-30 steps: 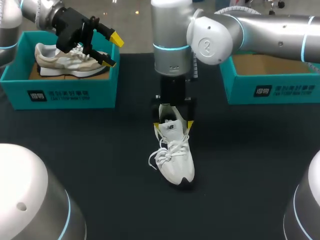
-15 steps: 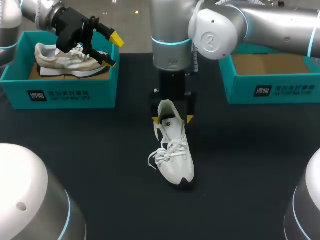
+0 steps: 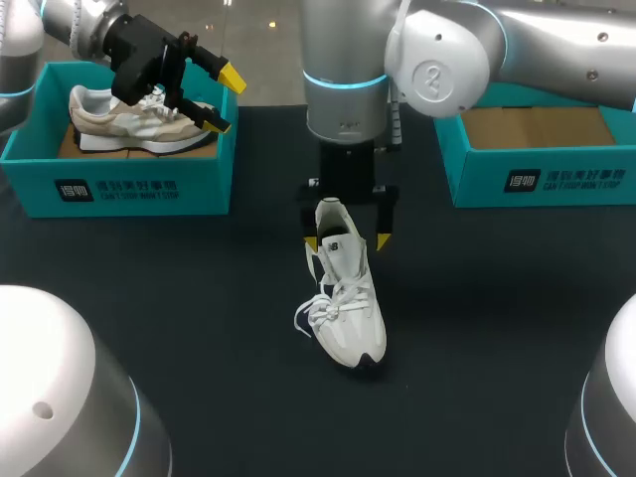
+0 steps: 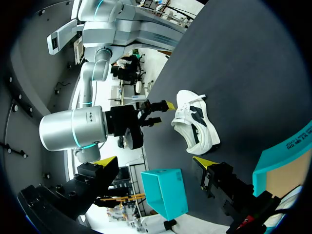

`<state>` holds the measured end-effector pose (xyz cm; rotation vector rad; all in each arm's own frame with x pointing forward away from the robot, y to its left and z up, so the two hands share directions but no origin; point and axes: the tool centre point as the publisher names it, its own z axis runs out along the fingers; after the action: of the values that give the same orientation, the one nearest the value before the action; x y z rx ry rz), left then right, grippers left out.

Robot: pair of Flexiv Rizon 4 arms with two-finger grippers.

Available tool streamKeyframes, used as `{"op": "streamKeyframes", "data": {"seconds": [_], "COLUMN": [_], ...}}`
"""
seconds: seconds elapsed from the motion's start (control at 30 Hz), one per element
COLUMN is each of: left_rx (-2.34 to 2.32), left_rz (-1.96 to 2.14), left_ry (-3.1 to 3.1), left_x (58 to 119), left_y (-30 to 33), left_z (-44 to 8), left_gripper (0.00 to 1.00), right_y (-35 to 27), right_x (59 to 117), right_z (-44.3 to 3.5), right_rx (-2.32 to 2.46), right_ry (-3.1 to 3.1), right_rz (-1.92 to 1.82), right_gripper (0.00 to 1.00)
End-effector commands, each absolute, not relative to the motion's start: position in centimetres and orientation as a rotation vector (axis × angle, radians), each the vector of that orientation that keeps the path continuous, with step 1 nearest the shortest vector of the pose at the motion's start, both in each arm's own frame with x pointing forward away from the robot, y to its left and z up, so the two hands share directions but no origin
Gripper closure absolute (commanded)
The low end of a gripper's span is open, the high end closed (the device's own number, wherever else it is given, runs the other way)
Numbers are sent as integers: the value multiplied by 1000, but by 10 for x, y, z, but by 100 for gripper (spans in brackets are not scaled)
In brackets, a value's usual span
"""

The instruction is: Take the shoe out of the shoebox, open the shoe tongue, remove and reinsert the insole, then place the shoe into the shoebox

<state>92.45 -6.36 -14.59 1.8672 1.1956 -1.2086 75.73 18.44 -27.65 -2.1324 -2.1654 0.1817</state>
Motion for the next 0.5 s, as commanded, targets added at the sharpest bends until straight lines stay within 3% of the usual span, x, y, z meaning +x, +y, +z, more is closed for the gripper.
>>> {"op": "streamKeyframes", "data": {"seconds": [0.03,0.37,0.4,0.43,0.47,0.5], "left_rx": [1872,1872,1872,1872,1872,1872], "left_rz": [-1207,-1207,-1207,-1207,-1207,-1207], "left_ry": [1196,1196,1196,1196,1196,1196], "left_x": [924,924,924,924,924,924], "left_y": [-63,-63,-63,-63,-63,-63], "left_z": [-145,-145,-145,-145,-145,-145], "left_gripper": [0,0,0,0,0,0], "right_y": [176,173,174,174,175,177], "right_x": [748,725,724,723,722,722], "right_z": [-268,-257,-257,-257,-258,-260], "right_rx": [-2150,-2128,-2121,-2110,-2097,-2080], "right_ry": [-2161,-2142,-2143,-2142,-2139,-2138], "right_rz": [165,181,179,172,168,158], "right_gripper": [0,0,7,52,81,100]}}
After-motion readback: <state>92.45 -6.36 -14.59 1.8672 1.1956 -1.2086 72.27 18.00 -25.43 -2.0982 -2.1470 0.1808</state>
